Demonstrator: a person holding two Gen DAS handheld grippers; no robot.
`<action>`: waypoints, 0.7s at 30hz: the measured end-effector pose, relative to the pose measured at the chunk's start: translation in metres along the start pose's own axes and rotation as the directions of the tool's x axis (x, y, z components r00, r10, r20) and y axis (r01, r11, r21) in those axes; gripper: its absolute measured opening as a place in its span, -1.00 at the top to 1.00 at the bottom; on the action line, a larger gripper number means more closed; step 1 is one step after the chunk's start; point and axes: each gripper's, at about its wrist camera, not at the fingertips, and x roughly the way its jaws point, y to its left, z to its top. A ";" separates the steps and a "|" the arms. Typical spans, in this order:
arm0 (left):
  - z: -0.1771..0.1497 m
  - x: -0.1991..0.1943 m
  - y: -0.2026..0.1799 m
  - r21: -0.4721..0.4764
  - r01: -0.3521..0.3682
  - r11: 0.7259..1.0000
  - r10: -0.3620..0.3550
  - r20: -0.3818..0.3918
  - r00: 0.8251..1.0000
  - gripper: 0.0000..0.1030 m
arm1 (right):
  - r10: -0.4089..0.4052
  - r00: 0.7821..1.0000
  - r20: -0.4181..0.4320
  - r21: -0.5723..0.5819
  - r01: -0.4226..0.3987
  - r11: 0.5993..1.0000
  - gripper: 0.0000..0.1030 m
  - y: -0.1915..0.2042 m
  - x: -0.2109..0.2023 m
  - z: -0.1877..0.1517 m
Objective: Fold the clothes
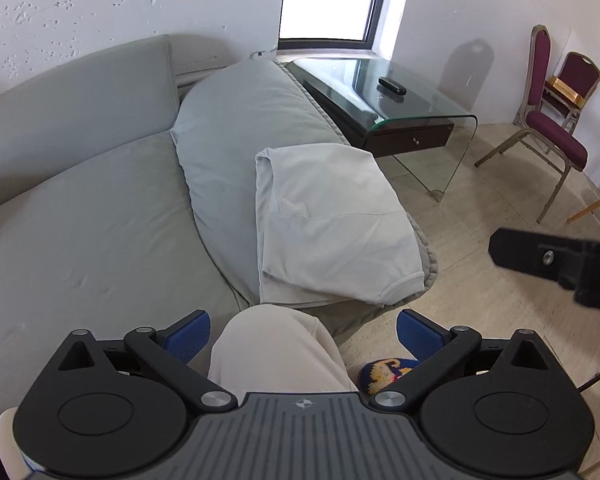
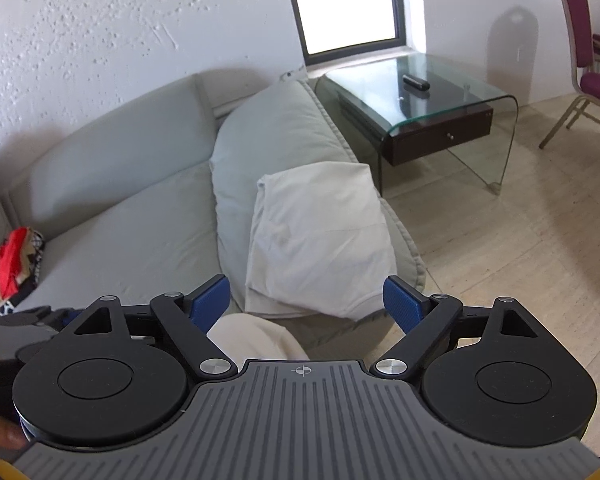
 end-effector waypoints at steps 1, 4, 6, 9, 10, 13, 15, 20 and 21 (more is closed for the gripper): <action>0.000 0.000 -0.001 0.000 -0.002 1.000 0.002 0.002 1.000 -0.97 | -0.004 1.000 -0.006 -0.003 0.004 1.000 -0.71 0.000 0.002 0.000; -0.002 -0.001 -0.003 -0.002 -0.007 1.000 0.007 0.006 1.000 -0.97 | -0.013 1.000 -0.018 -0.005 0.013 1.000 -0.71 -0.002 0.004 0.001; -0.002 -0.002 -0.004 -0.003 -0.011 1.000 0.011 0.009 1.000 -0.96 | -0.018 1.000 -0.023 -0.005 0.018 1.000 -0.71 -0.004 0.005 0.001; -0.001 -0.001 -0.007 0.000 -0.010 1.000 0.010 -0.003 1.000 -0.96 | -0.022 1.000 -0.020 -0.010 0.021 1.000 -0.71 -0.005 0.002 0.002; 0.000 -0.001 -0.008 0.002 -0.007 1.000 0.007 -0.005 1.000 -0.96 | -0.022 1.000 -0.019 -0.011 0.022 1.000 -0.71 -0.005 0.002 0.002; 0.002 -0.002 -0.010 0.004 -0.001 1.000 0.001 0.000 1.000 -0.96 | -0.022 1.000 -0.016 -0.009 0.022 1.000 -0.71 -0.007 0.001 0.003; 0.004 -0.004 -0.012 0.002 0.001 1.000 -0.001 0.009 1.000 -0.96 | -0.022 1.000 -0.018 -0.007 0.022 1.000 -0.71 -0.008 0.002 0.003; 0.004 -0.003 -0.015 0.022 -0.001 1.000 0.000 0.017 1.000 -0.96 | -0.020 0.999 -0.025 -0.005 0.020 1.000 -0.72 -0.008 0.006 0.004; 0.004 -0.002 -0.016 0.025 0.000 1.000 0.000 0.015 1.000 -0.97 | -0.020 0.999 -0.025 -0.006 0.020 1.000 -0.72 -0.008 0.006 0.004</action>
